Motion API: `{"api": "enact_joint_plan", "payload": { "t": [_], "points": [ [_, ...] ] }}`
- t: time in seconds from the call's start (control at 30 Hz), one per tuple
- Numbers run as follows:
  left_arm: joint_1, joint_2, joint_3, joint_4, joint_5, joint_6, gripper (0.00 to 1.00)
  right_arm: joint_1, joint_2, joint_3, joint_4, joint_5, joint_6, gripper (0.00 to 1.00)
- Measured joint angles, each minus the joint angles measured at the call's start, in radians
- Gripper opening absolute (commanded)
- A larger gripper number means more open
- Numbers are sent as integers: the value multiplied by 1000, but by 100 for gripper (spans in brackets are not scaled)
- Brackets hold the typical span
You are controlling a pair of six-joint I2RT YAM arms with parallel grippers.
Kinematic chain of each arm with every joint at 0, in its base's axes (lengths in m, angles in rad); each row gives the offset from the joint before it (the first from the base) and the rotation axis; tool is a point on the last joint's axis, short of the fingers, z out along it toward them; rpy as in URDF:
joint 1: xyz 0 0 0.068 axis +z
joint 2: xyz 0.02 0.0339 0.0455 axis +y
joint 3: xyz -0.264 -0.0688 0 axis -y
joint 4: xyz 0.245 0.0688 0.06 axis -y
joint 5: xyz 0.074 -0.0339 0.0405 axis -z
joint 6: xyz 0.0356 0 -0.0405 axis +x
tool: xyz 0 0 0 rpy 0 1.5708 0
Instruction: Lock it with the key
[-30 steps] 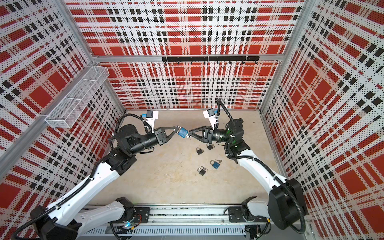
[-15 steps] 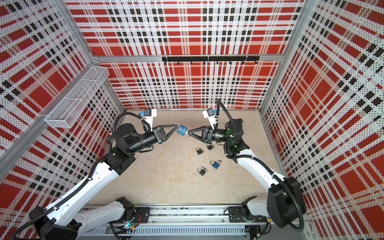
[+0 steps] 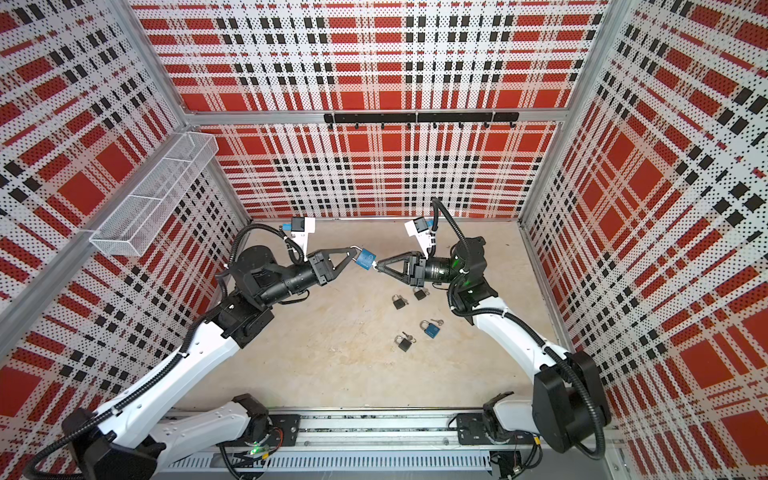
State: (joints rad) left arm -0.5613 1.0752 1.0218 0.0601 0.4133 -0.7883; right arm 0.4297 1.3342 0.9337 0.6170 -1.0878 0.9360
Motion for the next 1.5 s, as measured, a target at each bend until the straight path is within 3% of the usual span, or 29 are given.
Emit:
{"api": "enact_joint_plan", "payload": {
  "t": [0.27, 0.43, 0.87, 1.13, 1.23, 1.5],
  "points": [
    [-1, 13, 0, 18, -2, -2, 0, 2, 12, 0, 2, -5, 3, 14],
    [-2, 13, 0, 28, -2, -7, 0, 3, 23, 1, 10, -5, 13, 0],
    [24, 4, -1, 41, 14, -15, 0, 7, 44, -1, 112, -8, 92, 0],
    [159, -66, -15, 45, 33, -28, 0, 6, 43, -43, 120, -8, 90, 0],
    [191, -98, -48, 45, 34, -38, 0, 6, 25, -57, 55, 0, 45, 0],
    [179, -161, -266, 12, 30, -58, 0, 6, -138, -49, -358, 112, -239, 0]
  ]
}}
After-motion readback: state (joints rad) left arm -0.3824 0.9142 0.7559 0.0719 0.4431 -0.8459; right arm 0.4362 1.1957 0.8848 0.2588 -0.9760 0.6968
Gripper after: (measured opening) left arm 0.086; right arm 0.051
